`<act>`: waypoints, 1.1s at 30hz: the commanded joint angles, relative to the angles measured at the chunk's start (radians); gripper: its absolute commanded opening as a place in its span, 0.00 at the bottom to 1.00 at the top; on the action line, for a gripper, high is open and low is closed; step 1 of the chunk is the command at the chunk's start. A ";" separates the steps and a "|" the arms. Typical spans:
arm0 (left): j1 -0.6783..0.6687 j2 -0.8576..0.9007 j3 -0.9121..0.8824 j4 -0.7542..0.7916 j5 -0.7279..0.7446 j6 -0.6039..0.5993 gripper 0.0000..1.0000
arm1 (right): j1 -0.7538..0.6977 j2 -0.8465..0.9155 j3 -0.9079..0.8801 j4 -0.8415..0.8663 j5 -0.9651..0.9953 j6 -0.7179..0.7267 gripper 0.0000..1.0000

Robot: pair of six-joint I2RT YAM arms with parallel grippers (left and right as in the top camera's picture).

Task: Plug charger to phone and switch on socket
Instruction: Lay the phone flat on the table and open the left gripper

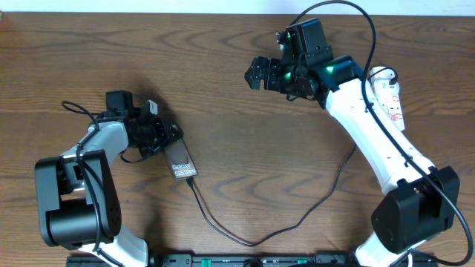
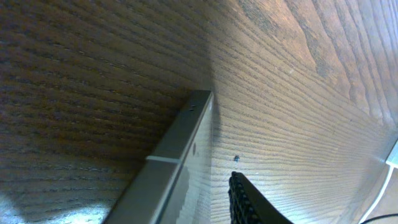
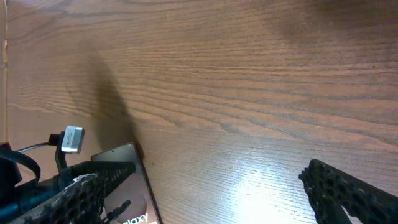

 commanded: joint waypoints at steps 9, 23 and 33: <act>-0.004 0.002 -0.013 -0.041 -0.012 0.017 0.41 | 0.000 -0.006 0.010 -0.001 0.008 -0.016 0.99; -0.004 0.002 -0.013 -0.160 -0.217 0.017 0.48 | 0.000 -0.006 0.010 -0.004 0.012 -0.017 0.99; -0.004 0.002 -0.013 -0.195 -0.222 0.018 0.52 | 0.000 -0.006 0.010 -0.005 0.012 -0.017 0.99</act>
